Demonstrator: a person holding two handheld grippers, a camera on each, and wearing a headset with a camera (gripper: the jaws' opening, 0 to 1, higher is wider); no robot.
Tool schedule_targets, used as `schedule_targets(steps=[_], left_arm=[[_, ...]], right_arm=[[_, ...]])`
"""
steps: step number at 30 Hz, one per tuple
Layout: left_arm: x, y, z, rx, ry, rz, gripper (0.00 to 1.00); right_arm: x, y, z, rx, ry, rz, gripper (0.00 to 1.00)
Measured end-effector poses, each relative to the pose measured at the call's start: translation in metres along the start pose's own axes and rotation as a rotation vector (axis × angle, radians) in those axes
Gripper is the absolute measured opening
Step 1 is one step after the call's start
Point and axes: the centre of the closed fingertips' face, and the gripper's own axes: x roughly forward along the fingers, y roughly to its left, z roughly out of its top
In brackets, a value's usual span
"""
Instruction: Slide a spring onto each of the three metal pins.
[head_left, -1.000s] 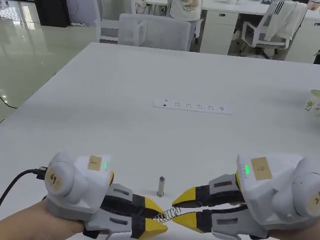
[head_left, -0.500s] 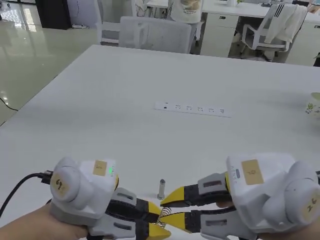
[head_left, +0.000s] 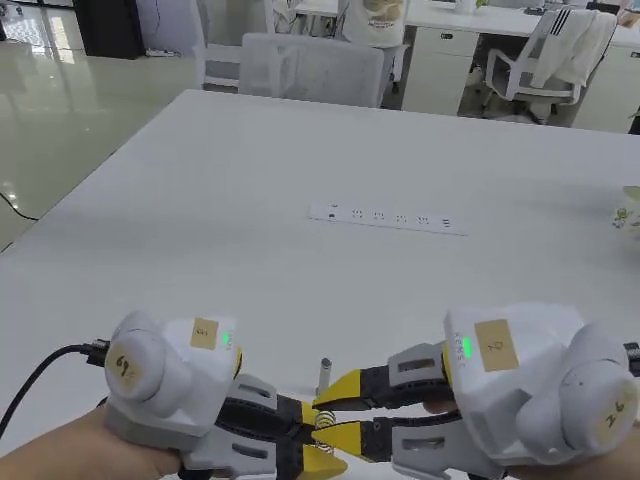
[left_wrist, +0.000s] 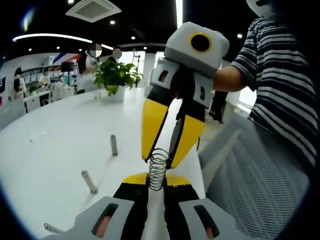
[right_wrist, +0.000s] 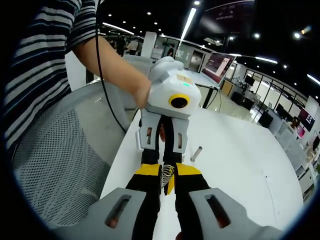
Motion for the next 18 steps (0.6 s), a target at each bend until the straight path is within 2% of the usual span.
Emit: schedule_targets(steps=[10, 18], left_arm=[[-0.0021, 0.0001, 0.0018, -0.03, -0.014, 0.006, 0.05], [-0.0066, 0.0047, 0.0001, -0.043, -0.019, 0.038, 0.15]], right_arm=[[-0.0009, -0.0005, 0.0009, -0.001, 0.002, 0.001, 0.06], [-0.0024, -0.0034, 0.0003, -0.001, 0.009, -0.01, 0.07]])
